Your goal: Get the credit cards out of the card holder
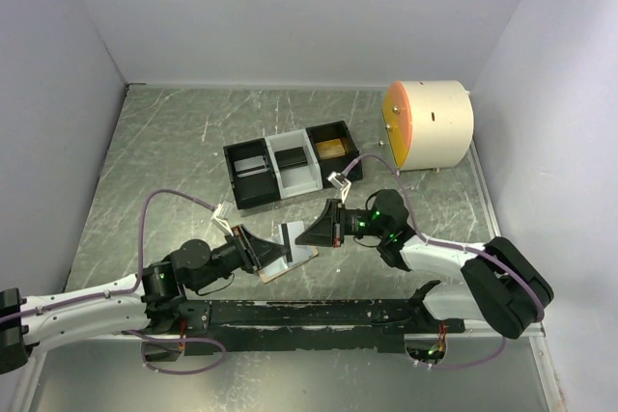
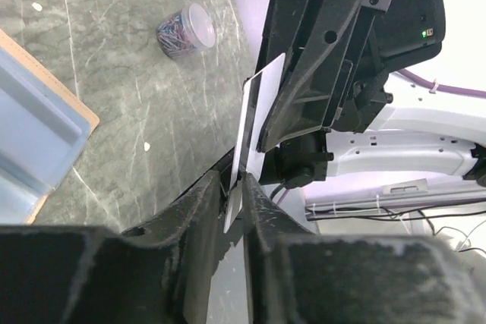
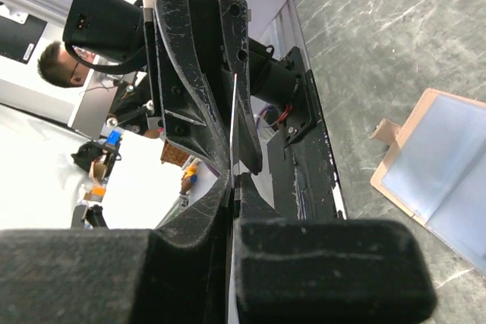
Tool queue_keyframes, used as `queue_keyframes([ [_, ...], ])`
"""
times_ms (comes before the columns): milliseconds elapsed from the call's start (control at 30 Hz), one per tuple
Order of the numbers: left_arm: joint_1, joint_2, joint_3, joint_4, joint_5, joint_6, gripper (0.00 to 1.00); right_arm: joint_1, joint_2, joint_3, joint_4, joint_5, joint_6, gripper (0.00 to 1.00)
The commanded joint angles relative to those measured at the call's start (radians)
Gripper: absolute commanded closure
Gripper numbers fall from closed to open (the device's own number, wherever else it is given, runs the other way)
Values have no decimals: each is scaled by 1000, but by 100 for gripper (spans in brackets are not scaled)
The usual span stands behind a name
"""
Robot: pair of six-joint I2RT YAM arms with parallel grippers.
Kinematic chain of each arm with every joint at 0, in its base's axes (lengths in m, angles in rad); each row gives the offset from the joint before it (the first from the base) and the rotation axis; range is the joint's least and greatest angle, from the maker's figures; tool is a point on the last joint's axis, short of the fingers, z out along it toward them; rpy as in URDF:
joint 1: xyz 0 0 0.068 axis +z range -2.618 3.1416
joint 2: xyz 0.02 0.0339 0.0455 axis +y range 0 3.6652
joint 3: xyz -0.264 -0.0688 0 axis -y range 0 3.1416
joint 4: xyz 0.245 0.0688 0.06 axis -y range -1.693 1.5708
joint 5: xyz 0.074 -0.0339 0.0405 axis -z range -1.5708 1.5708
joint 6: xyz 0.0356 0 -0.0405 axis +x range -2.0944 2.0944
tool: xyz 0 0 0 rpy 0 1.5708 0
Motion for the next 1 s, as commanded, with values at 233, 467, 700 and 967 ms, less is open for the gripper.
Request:
queue_keyframes([
  [233,-3,-32,106,-330,-85,19,35,2,-136,107,-393,123,-238,100],
  [467,-1,56,358,-817,-296,42,0,6,-213,168,-652,293,-437,100],
  [700,22,201,586,-1132,-487,60,1,12,-259,212,-757,448,-583,100],
  [967,354,318,655,-1083,-317,347,0,88,-220,267,-800,568,-689,100],
])
